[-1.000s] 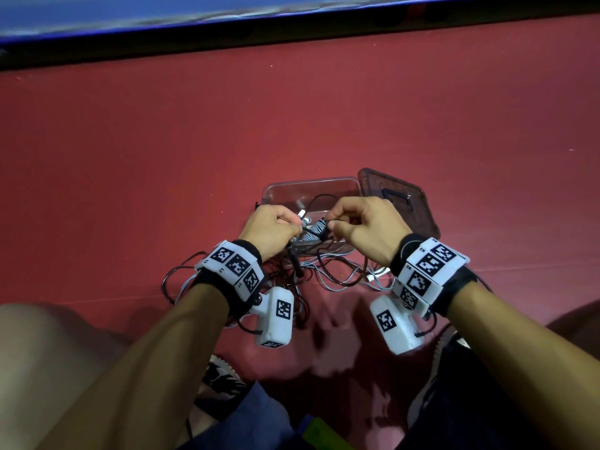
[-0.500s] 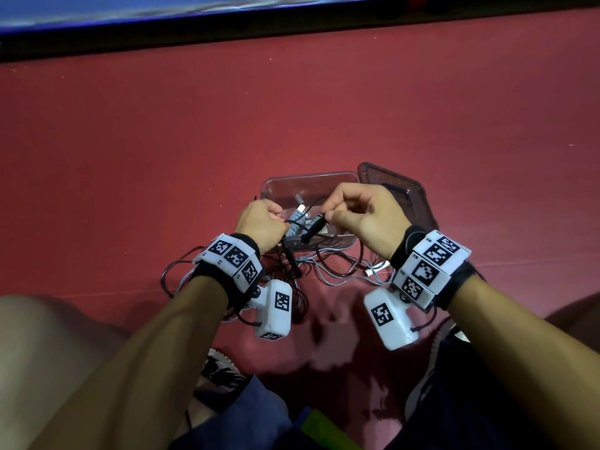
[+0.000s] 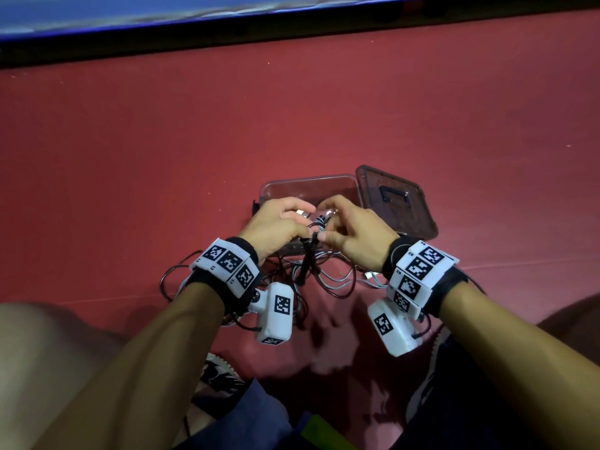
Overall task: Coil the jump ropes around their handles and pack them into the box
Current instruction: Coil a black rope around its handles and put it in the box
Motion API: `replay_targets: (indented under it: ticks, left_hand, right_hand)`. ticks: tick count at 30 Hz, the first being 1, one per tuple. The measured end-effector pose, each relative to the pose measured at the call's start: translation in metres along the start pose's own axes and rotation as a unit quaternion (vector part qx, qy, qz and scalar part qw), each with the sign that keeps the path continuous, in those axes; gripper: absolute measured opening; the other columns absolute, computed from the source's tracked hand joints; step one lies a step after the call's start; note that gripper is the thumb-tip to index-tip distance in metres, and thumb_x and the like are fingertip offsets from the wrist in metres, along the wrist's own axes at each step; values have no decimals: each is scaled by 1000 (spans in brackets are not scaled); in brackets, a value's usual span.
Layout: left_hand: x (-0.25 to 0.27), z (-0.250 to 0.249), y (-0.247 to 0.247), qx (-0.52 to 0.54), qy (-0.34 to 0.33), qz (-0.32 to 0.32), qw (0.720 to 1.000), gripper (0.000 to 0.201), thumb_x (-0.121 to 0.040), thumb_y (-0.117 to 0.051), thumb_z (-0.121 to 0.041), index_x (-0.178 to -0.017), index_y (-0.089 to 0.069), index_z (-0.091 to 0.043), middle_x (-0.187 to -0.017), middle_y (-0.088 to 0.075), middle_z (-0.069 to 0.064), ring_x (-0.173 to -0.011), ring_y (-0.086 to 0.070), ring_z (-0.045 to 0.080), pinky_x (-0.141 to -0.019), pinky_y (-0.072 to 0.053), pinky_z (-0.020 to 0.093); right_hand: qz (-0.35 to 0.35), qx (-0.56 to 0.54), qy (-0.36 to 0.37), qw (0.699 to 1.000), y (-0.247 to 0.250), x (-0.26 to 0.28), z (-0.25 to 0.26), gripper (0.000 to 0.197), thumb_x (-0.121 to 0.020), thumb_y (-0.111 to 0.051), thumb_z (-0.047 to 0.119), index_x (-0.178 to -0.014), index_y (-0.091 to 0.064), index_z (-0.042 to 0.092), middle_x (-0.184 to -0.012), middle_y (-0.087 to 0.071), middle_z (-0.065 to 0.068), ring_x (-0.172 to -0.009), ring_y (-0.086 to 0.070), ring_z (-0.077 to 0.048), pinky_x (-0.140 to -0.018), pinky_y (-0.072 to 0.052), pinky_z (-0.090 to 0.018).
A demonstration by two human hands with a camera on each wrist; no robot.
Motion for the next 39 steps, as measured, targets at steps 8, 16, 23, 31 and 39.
replay_targets:
  ticks: [8, 16, 23, 31, 39]
  left_hand:
    - [4, -2, -7, 9, 3, 55, 998, 52, -63, -85, -8, -110, -63, -14, -89, -78, 6, -88, -72, 22, -97, -51, 41]
    - [3, -2, -6, -26, -37, 53, 998, 33, -78, -79, 7, -103, -69, -11, -85, -74, 1, -77, -69, 12, -81, -56, 28]
    - [5, 5, -16, -67, -51, 93, 992, 20, -86, -77, -5, -99, -73, -19, -91, -77, -2, -84, -70, 3, -87, -53, 20]
    - [7, 8, -18, -63, -68, 103, 990, 17, -87, -76, -3, -102, -73, -11, -85, -74, -11, -82, -68, -1, -81, -51, 16]
    - [9, 8, -16, -30, -62, 101, 992, 19, -96, -66, -7, -115, -68, -3, -111, -75, 17, -109, -71, 27, -103, -53, 39]
  right_hand:
    - [71, 78, -21, 994, -15, -4, -13, 23, -91, -65, 12, -111, -65, 23, -87, -74, 8, -90, -69, -13, -73, -44, -8]
    - [18, 69, -30, 997, -4, -2, -12, 7, -93, -66, 25, -92, -73, 26, -79, -74, 9, -79, -68, -7, -74, -47, -17]
    - [-10, 66, -57, 996, 5, -2, -19, 11, -92, -67, 30, -99, -75, 30, -86, -75, 4, -86, -67, -15, -84, -51, -26]
    - [-79, 4, -49, 996, 14, -8, -30, 5, -89, -71, 37, -91, -76, 36, -92, -62, 1, -84, -60, -11, -81, -45, -26]
    - [-91, -14, -61, 994, 17, -3, -29, 17, -93, -65, 40, -85, -72, 26, -73, -71, 1, -71, -63, -16, -74, -51, -32]
Point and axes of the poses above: each hand's wrist, its own x-axis away from the middle knuckle, its own y-axis out of the back of the hand, z = x × y, the point moved 7 cm from there along -x, towards the middle knuckle
